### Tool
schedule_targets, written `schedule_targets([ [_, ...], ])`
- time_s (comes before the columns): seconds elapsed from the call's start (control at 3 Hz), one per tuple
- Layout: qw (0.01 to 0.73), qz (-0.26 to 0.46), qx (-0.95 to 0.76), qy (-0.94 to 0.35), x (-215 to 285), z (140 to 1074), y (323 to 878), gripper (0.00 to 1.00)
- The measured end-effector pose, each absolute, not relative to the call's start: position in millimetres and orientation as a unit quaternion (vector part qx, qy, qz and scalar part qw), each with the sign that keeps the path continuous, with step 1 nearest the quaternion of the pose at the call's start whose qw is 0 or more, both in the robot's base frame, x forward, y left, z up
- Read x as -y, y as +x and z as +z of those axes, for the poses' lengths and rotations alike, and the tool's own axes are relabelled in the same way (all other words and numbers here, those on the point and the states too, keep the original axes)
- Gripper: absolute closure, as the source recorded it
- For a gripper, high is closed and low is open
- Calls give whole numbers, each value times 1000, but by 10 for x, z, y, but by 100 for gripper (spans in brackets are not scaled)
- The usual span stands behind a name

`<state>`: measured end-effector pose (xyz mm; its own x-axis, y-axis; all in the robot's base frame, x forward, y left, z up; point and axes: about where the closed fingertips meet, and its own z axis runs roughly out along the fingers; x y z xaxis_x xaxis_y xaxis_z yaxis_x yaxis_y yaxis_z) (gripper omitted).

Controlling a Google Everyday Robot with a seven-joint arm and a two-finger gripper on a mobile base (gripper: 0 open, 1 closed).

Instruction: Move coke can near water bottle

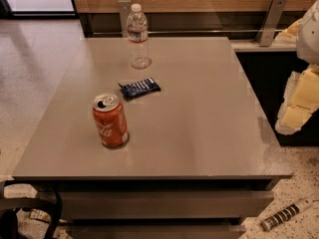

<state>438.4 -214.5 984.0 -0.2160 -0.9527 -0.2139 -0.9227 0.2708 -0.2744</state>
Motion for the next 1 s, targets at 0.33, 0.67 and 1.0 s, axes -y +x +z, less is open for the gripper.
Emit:
schedule_targets([
  [0.33,171,-44,-779,-602,2145,9840,4384,0],
  [0.67,200,-19,-777,-596,2080,9801,4448,0],
  [1.0,262,52,-774,-574,1873,9666,4617,0],
])
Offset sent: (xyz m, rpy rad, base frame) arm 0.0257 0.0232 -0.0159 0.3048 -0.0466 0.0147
